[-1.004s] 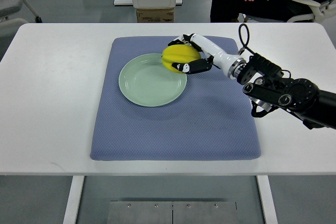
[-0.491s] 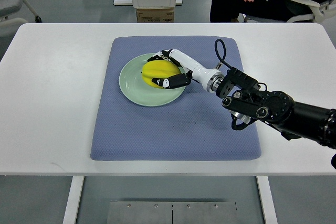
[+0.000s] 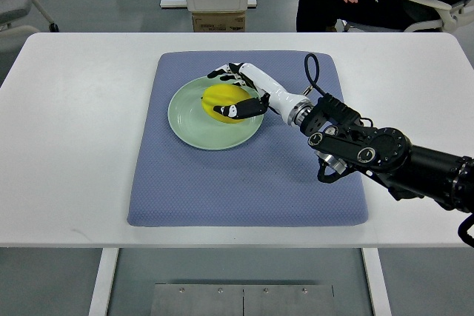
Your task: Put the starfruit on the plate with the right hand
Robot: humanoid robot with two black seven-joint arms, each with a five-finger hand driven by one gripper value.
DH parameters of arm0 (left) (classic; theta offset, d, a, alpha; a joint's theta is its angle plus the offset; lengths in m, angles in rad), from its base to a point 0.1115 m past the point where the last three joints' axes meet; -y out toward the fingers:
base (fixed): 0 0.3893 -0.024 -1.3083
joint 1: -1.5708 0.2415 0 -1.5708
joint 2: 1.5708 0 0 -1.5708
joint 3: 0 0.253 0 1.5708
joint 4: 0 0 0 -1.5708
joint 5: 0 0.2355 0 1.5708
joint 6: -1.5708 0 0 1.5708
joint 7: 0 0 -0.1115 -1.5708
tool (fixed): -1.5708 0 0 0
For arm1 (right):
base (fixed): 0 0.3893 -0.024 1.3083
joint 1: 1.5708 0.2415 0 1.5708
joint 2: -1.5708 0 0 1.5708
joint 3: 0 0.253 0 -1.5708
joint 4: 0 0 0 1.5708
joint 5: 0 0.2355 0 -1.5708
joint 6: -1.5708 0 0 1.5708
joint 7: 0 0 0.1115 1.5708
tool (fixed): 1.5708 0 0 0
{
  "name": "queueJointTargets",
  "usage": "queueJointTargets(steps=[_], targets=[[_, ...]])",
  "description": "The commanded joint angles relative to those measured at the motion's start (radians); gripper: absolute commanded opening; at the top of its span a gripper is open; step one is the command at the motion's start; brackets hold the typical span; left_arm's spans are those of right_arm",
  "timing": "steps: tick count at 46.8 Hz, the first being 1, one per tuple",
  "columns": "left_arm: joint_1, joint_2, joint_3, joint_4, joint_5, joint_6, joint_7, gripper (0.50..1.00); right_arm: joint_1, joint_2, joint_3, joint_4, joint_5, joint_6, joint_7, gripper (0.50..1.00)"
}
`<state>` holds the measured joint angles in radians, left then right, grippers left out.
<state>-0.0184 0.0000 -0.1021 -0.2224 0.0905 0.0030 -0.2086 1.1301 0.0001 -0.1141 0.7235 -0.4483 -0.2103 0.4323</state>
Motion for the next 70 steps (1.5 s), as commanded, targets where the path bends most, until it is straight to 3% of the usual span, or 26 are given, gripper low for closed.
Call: queueJointTargets(steps=[1, 18, 37, 55, 63, 70], targets=[[0.000, 0.000, -0.001, 0.000, 0.000, 0.000, 0.000, 1.000, 0.000, -0.003, 0.005, 0.001, 0.000, 0.000, 0.000, 0.983], [0.000, 0.000, -0.001, 0.000, 0.000, 0.000, 0.000, 1.000, -0.019, -0.055, 0.048, 0.002, 0.002, -0.003, 0.000, 0.998], [0.000, 0.000, -0.001, 0.000, 0.000, 0.000, 0.000, 1.000, -0.128, -0.178, 0.364, -0.003, 0.028, -0.003, -0.001, 1.000], [0.000, 0.000, -0.001, 0.000, 0.000, 0.000, 0.000, 1.000, -0.196, -0.184, 0.389, -0.001, 0.053, 0.000, 0.000, 1.000], [0.000, 0.000, -0.001, 0.000, 0.000, 0.000, 0.000, 1.000, -0.266, -0.180, 0.490, -0.001, 0.236, 0.026, 0.000, 1.000], [0.000, 0.000, -0.001, 0.000, 0.000, 0.000, 0.000, 1.000, -0.302, -0.180, 0.554, -0.003, 0.381, 0.092, 0.003, 1.000]])
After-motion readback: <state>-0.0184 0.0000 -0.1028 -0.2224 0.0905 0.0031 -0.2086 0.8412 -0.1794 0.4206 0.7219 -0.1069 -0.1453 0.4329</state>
